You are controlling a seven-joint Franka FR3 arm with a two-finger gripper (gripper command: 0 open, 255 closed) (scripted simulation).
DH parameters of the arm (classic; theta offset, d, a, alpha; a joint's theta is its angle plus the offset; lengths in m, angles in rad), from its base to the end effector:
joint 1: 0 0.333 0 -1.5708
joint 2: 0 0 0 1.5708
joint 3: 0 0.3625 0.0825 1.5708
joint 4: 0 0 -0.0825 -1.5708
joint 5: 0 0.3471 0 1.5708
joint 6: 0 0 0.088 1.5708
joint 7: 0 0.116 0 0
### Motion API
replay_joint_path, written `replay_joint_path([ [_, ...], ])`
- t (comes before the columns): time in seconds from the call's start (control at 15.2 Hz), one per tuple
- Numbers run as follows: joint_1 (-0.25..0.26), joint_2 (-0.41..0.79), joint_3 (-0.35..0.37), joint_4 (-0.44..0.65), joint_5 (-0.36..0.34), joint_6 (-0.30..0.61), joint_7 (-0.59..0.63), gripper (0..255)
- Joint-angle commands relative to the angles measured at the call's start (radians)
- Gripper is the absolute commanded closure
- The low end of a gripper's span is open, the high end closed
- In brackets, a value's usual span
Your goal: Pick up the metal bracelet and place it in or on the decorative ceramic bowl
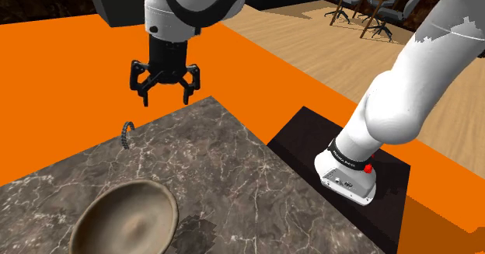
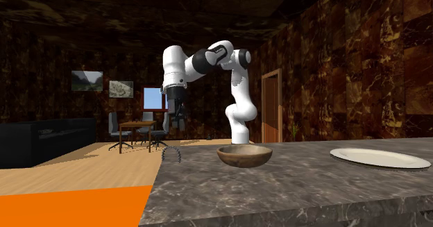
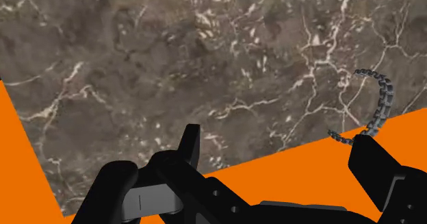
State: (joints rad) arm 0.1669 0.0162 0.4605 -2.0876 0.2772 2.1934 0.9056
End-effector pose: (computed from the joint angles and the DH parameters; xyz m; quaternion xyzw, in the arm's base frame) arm 0.4211 0.3185 0.4835 -0.9689 0.2119 0.0504 0.1171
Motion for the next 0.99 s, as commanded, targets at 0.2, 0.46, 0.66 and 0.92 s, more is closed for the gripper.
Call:
replay_joint_path([
  [0.2, 0.049, 0.203, 0.018, 0.178, -0.082, 0.04, 0.137, 0],
  [0.46, 0.098, 0.325, 0.011, 0.304, -0.13, 0.046, 0.214, 0],
  [0.66, 0.109, 0.348, 0.008, 0.295, -0.14, 0.078, 0.22, 0],
  [0.92, 0.126, 0.387, 0.003, 0.287, -0.155, 0.125, 0.229, 0],
])
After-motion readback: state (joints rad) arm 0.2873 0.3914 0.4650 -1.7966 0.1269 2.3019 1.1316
